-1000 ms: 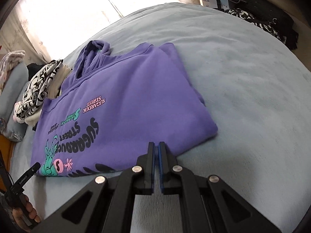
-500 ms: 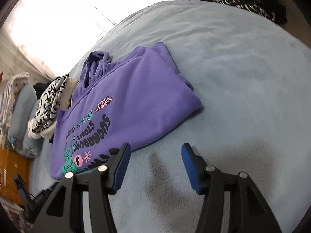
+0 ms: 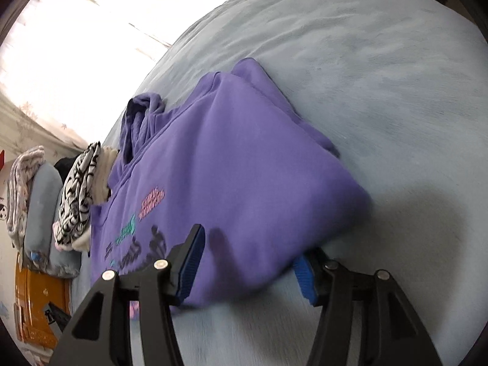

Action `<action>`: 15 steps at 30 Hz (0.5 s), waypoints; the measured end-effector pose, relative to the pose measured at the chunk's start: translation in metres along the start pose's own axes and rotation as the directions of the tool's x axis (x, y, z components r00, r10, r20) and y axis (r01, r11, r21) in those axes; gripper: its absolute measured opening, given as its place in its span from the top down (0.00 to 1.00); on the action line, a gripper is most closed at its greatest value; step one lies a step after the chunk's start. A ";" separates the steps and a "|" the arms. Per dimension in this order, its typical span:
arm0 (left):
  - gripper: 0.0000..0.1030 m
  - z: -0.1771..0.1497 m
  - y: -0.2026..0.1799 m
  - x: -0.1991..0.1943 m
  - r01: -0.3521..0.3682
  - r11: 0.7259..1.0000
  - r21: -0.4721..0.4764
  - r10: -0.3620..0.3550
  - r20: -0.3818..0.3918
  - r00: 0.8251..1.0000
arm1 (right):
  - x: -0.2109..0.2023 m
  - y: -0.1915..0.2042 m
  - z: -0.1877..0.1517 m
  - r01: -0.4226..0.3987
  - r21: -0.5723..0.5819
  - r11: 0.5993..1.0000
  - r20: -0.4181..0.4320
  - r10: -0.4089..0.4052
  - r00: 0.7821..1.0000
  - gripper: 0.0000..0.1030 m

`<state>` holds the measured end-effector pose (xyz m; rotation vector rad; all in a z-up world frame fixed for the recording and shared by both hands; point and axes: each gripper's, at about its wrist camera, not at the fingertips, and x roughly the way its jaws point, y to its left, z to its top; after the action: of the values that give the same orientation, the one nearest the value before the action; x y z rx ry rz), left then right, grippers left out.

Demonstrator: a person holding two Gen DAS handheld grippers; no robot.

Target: Fold large clothes

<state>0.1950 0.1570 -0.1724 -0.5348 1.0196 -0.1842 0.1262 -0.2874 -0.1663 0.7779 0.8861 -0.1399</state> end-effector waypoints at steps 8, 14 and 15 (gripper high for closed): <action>0.60 0.004 -0.008 -0.015 0.100 0.993 -0.057 -0.096 0.072 0.993 | -0.003 0.003 0.000 0.024 -0.021 0.999 0.050 -0.023 0.998 0.83; 0.30 0.012 0.016 -0.024 0.186 0.966 -0.182 -0.173 0.083 0.981 | -0.005 -0.002 0.001 0.008 -0.010 1.000 0.041 -0.007 0.999 0.85; 0.30 0.013 0.022 -0.021 0.186 0.960 -0.211 -0.172 0.083 0.982 | -0.005 -0.003 0.001 0.005 -0.006 1.000 0.040 -0.005 0.999 0.85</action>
<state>0.1933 0.1890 -0.1623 -0.8291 0.9338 -0.2157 0.1226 -0.2907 -0.1639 0.7646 0.8503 -0.1564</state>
